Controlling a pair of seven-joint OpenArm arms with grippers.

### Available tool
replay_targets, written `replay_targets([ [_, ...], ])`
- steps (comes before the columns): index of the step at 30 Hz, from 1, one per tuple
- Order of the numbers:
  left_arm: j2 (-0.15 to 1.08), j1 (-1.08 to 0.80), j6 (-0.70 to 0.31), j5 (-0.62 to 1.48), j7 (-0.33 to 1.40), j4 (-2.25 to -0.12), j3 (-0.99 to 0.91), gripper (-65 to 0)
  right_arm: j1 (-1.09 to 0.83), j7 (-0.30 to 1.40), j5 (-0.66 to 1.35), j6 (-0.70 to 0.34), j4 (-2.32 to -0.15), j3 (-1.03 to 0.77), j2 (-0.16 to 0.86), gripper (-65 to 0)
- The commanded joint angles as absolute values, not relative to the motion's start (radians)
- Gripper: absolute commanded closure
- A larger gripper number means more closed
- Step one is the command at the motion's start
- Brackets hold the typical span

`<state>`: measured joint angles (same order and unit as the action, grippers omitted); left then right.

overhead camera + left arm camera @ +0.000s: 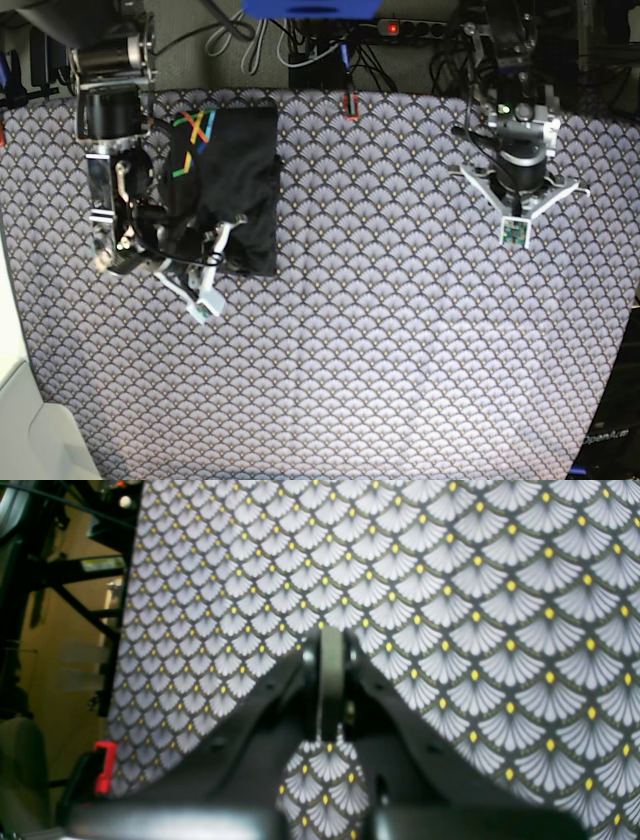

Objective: Fold the T-shirt properly
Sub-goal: 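Tuck and smooth the bundle's edge with the right gripper, then release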

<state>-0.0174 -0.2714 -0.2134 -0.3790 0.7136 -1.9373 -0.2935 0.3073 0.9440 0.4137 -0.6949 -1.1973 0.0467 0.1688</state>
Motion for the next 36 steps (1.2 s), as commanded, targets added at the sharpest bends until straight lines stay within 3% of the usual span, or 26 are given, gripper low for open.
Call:
replay_targets([
  [1, -0.016, -0.269, -0.209, -0.383, 0.697, -1.956, -0.295, -0.3, 0.346, 0.921, 0.426, -0.698, -1.19, 0.047, 0.173, -0.2],
  [10, -0.015, -0.271, -0.209, -0.384, 0.697, -1.956, -0.295, -0.3, 0.397, 0.885, 0.427, -0.698, -1.153, 0.255, 0.159, 0.0],
  [17, -0.015, -0.271, -0.209, -0.38, 0.697, -1.956, -0.295, -0.3, 0.412, 0.908, 0.427, -0.698, -1.171, 0.265, 0.166, 0.0],
  [28, 0.007, -0.245, -0.209, -0.377, 0.696, -1.946, -0.294, -0.3, 0.153, 0.981, 0.427, -0.698, -1.702, 0.26, 0.318, 0.0],
  [36, 0.051, -0.243, -0.211, -0.375, 0.696, -1.946, -0.294, -0.3, -0.002, 0.97, 0.427, -0.698, -1.765, 0.116, 0.367, 0.0],
])
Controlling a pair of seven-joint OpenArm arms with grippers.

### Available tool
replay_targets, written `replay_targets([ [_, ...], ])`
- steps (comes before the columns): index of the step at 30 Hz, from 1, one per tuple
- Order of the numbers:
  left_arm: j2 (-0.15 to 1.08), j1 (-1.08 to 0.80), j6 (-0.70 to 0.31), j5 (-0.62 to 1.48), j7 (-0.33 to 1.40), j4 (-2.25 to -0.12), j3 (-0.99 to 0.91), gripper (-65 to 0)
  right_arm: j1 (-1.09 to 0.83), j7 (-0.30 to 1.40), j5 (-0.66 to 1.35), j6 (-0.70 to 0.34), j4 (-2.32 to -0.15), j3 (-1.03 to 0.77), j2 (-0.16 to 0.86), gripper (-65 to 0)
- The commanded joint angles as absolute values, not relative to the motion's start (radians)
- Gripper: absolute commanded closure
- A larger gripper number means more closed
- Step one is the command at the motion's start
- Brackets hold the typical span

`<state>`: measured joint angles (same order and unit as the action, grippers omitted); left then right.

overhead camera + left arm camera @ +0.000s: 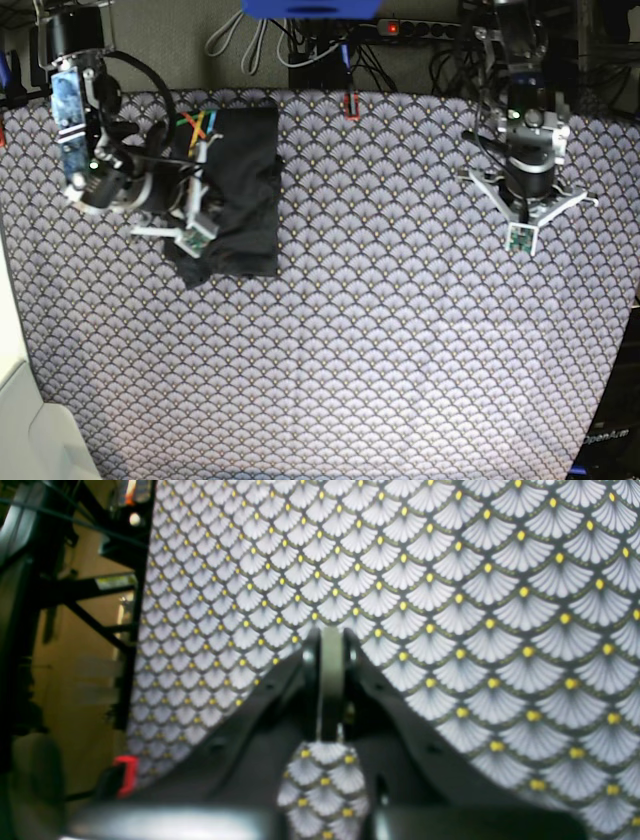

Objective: Fold the T-shirt properly
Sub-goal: 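Tuck and smooth the bundle's edge with the right gripper, then release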

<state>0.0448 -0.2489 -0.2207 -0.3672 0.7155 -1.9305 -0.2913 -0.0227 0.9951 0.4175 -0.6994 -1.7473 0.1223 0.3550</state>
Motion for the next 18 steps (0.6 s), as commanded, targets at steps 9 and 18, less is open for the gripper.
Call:
replay_targets([
  [9, 0.091, -0.272, -0.211, -0.375, 0.696, -1.946, -0.297, -0.3, -0.081, 0.951, 0.427, -0.698, -1.701, 0.044, 0.4, 0.0],
  [18, 0.11, -0.3, -0.211, -0.375, 0.696, -1.946, -0.297, -0.3, -0.102, 0.885, 0.427, -0.698, -1.661, 0.027, 0.42, 0.0],
])
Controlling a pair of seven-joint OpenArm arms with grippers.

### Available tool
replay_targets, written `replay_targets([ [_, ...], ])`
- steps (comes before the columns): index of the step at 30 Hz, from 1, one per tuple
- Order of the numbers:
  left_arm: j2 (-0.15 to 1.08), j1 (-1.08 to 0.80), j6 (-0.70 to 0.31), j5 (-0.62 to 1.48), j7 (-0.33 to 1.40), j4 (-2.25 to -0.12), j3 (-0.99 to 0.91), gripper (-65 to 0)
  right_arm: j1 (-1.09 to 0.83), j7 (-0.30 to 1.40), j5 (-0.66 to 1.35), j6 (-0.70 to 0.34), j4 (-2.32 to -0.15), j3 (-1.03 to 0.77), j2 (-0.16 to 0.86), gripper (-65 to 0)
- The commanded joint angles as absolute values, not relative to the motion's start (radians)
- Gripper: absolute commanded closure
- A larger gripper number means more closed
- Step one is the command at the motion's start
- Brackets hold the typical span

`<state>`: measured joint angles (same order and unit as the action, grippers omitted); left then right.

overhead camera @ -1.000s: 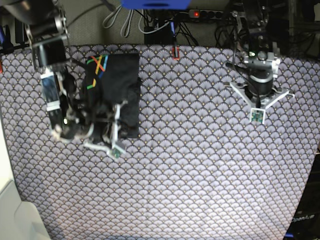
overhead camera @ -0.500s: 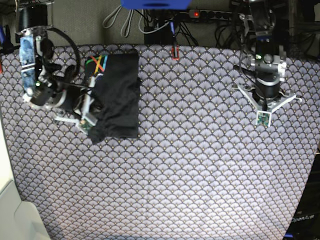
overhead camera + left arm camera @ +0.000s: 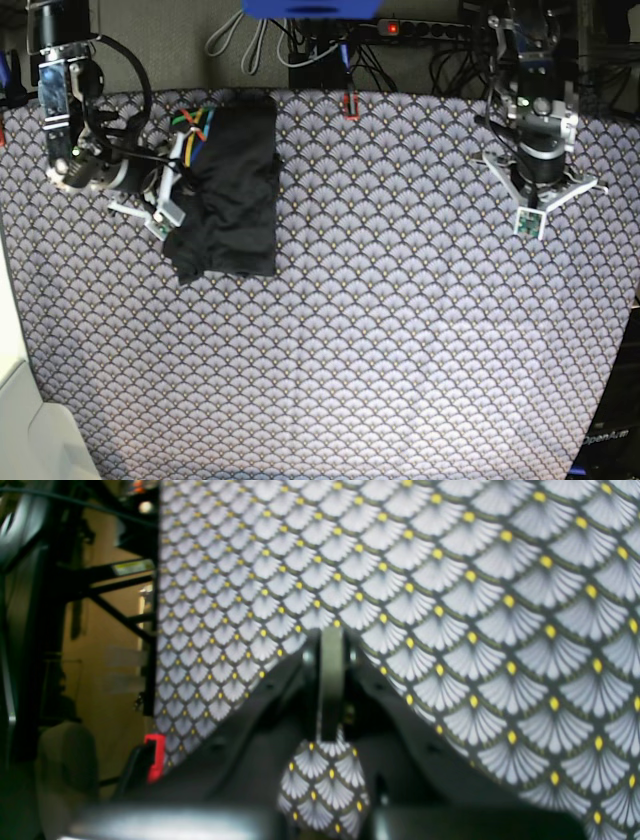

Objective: Fold the T-shirt properly
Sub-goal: 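Tuck and smooth the bundle's edge with the right gripper, then release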

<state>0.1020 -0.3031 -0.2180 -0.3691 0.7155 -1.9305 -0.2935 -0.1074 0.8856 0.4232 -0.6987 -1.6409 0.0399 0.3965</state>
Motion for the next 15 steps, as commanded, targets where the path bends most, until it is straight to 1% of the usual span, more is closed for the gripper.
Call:
replay_targets([
  [1, 0.11, -0.3, -0.211, -0.375, 0.696, -1.946, -0.297, -0.3, -0.12, 0.892, 0.427, -0.698, -1.695, 0.015, 0.423, 0.0],
  [5, 0.11, -0.3, -0.213, -0.361, 0.696, -1.951, -0.297, -0.3, -0.188, 0.946, 0.43, -0.698, -1.87, -0.061, 0.423, 0.0],
  [8, 0.119, -0.309, -0.213, -0.292, 0.696, -1.954, -0.297, -0.3, -0.234, 0.993, 0.432, -0.698, -1.963, -0.093, 0.386, 0.0],
  [12, 0.147, -0.337, -0.213, -0.211, 0.696, -1.954, -0.295, -0.3, -0.292, 0.99, 0.427, -0.698, -1.96, -0.099, 0.344, 0.0],
  [15, 0.15, -0.346, -0.213, -0.191, 0.696, -1.948, -0.297, -0.3, -0.3, 0.989, 0.426, -0.698, -1.939, -0.099, 0.321, 0.0],
])
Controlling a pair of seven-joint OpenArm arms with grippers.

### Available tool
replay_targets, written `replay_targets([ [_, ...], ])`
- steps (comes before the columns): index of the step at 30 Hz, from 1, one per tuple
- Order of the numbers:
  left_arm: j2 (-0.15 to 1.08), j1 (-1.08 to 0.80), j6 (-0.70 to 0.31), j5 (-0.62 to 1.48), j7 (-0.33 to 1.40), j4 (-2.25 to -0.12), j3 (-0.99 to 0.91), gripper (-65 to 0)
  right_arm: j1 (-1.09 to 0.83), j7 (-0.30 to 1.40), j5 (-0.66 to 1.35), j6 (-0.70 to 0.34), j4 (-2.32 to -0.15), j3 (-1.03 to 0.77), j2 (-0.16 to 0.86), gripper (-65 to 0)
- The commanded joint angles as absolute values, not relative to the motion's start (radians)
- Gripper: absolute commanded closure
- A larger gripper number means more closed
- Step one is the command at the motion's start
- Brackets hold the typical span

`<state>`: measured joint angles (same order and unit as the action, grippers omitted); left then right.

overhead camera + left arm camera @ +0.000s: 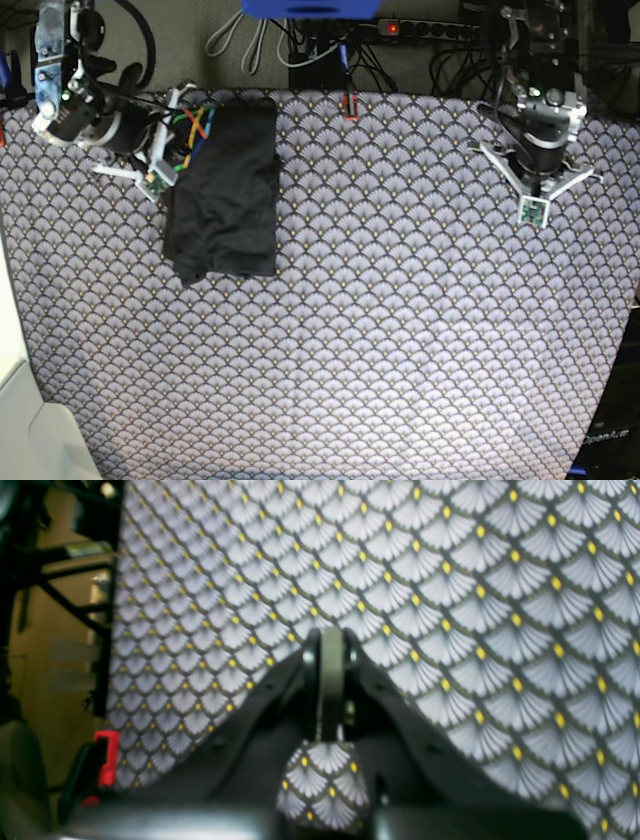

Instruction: Fold the T-shirt properly

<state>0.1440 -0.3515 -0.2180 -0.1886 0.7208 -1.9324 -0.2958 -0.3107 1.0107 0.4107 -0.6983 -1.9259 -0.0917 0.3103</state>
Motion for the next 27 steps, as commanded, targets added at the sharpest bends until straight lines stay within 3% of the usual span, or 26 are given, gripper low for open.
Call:
replay_targets([
  [1, 0.15, -0.346, -0.213, -0.189, 0.696, -1.948, -0.297, -0.3, -0.297, 0.989, 0.426, -0.698, -1.925, -0.099, 0.318, 0.0],
  [7, 0.15, -0.381, -0.213, -0.185, 0.696, -1.948, -0.297, -0.3, -0.277, 0.941, 0.426, -0.698, -1.779, -0.099, 0.323, 0.0],
  [13, 0.185, -0.414, -0.213, -0.173, 0.696, -1.945, -0.297, -0.3, -0.318, 0.943, 0.427, -0.698, -1.854, -0.182, 0.337, 0.0],
  [18, 0.262, -0.44, -0.213, -0.031, 0.696, -1.945, -0.297, -0.3, -0.361, 0.966, 0.429, -0.698, -1.974, -0.234, 0.337, 0.0],
  [27, 0.352, -0.579, -0.213, 0.208, 0.696, -1.946, -0.289, -0.3, -0.483, 0.978, 0.427, -0.698, -1.977, -0.433, 0.317, 0.0],
])
